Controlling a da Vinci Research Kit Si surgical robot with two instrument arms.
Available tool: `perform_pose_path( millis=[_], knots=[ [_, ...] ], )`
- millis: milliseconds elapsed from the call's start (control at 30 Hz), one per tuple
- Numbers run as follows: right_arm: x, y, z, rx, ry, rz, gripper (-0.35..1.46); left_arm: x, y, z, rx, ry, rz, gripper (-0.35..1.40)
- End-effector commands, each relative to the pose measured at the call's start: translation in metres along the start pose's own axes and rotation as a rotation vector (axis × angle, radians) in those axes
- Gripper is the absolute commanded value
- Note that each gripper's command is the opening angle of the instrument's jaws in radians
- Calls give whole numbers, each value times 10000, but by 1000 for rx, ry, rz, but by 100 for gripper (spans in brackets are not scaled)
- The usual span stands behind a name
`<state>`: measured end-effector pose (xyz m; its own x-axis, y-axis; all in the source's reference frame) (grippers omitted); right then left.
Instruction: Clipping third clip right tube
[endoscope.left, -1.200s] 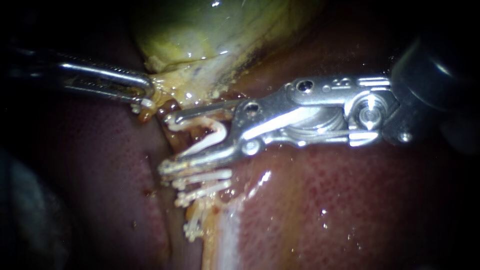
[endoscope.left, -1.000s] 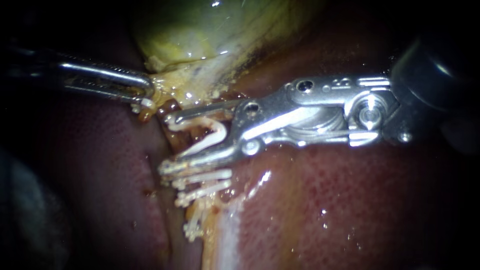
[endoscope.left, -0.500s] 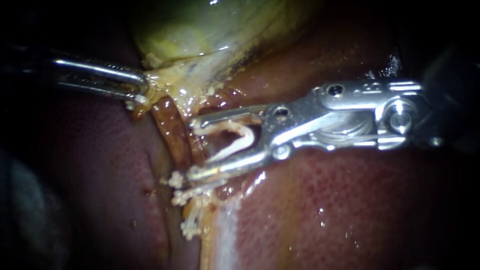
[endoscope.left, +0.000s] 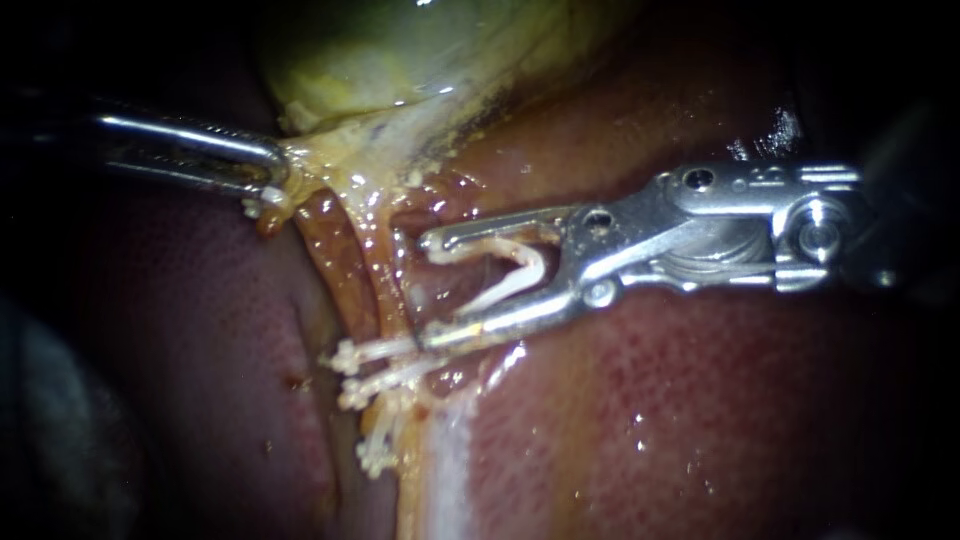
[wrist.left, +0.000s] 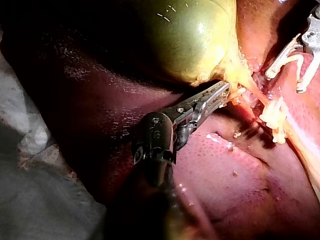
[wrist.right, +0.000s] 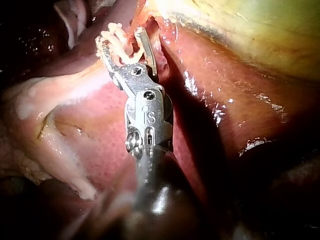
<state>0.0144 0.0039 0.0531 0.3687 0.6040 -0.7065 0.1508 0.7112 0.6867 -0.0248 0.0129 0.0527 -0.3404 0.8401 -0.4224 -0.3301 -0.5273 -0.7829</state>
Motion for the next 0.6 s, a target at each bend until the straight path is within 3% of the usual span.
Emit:
perform_pose_path(
  millis=[33, 233, 600],
  knots=[
    [-2, 2, 2, -2, -5, 3, 46, 0, 1, 0, 0, 0, -1, -35],
    [-17, 15, 10, -22, -32, 20, 47, 0, 4, -1, 0, 0, -2, -35],
    [-34, 39, 33, -73, -25, 46, 49, 0, 6, -1, 1, 0, -2, -35]
  ],
)
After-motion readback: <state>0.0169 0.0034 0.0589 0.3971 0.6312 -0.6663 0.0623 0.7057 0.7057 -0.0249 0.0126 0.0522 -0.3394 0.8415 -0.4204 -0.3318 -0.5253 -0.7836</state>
